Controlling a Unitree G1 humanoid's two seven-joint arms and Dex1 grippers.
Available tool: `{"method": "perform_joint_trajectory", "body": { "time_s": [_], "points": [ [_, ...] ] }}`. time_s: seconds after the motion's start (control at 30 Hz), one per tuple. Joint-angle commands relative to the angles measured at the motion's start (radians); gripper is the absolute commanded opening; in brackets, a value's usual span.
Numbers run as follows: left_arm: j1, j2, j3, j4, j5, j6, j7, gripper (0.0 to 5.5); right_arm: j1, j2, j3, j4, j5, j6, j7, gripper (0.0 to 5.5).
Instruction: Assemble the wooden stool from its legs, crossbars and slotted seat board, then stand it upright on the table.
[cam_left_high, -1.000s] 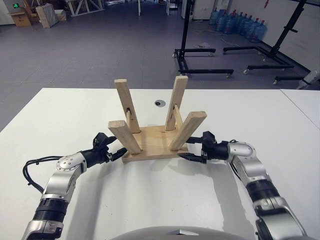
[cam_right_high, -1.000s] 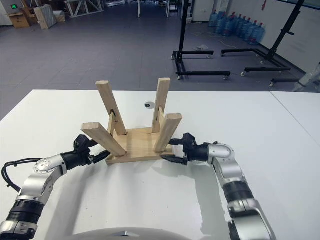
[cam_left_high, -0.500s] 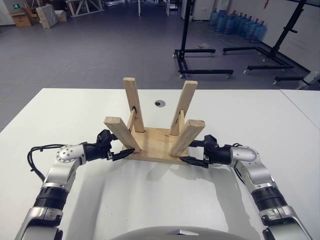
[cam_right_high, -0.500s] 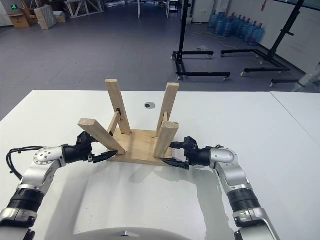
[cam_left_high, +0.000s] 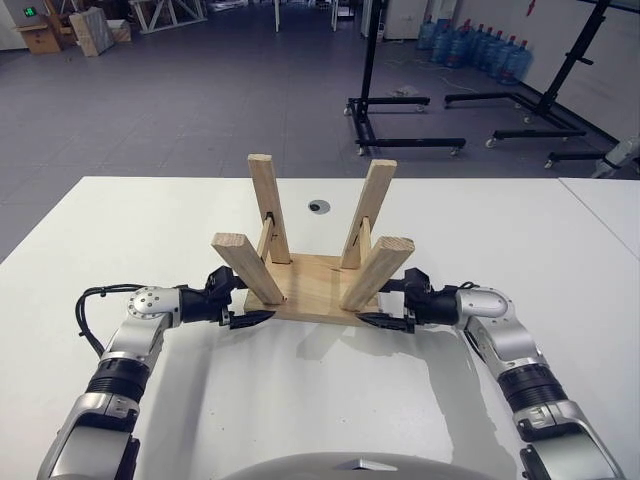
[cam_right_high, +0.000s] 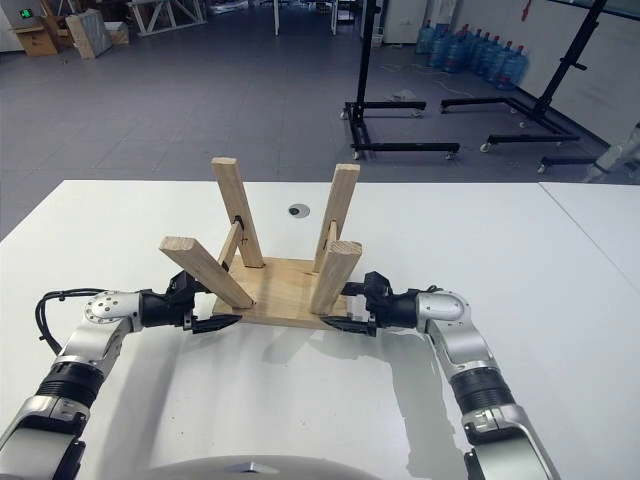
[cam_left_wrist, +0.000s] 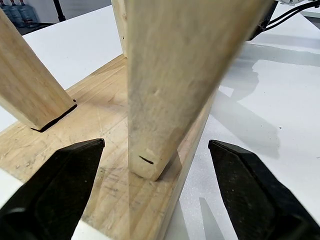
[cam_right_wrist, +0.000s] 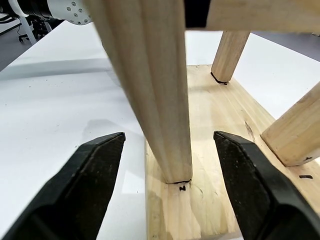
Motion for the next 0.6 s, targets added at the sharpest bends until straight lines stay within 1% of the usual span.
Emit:
{"method": "perform_joint_trajectory", "body": {
  "time_s": [0.03, 0.07, 0.1, 0.13, 0.17, 0.27, 0.47, 0.53, 0.6],
  "points": [
    [-0.051, -0.008, -0.009, 0.012, -0.009, 0.004, -0.037, 3.81, -0.033, 0.023, -0.001, 0.008, 0.032, 0.008, 0.018, 3.28],
    [-0.056, -0.007, -0.008, 0.013, -0.011, 0.007, -0.046, 3.81, -0.036, 0.027, -0.001, 0.01, 0.036, 0.012, 0.022, 3.28],
    [-0.061, -0.006, -0.007, 0.015, -0.011, 0.01, -0.055, 3.64, -0.038, 0.029, 0.0, 0.014, 0.037, 0.013, 0.024, 3.31],
    [-0.066, -0.003, -0.006, 0.017, -0.014, 0.012, -0.069, 3.46, -0.041, 0.03, 0.0, 0.021, 0.038, 0.012, 0.029, 3.07],
    [-0.072, -0.001, -0.005, 0.018, -0.02, 0.017, -0.086, 3.36, -0.042, 0.029, 0.0, 0.026, 0.037, 0.01, 0.035, 2.99],
    [-0.08, 0.004, -0.005, 0.011, -0.038, 0.033, -0.133, 2.77, -0.048, 0.026, 0.0, 0.038, 0.033, 0.007, 0.051, 2.32],
    [-0.09, 0.0, -0.005, 0.019, -0.051, 0.056, -0.182, 1.91, -0.071, 0.026, 0.002, 0.063, 0.026, -0.004, 0.071, 1.31],
    [-0.086, -0.005, -0.01, 0.006, -0.061, 0.078, -0.201, 1.55, -0.073, 0.026, 0.004, 0.065, 0.025, -0.006, 0.079, 1.21],
    [-0.072, -0.009, -0.021, -0.009, -0.065, 0.094, -0.218, 1.46, -0.074, 0.024, 0.005, 0.067, 0.026, -0.007, 0.088, 1.18]
  ]
}}
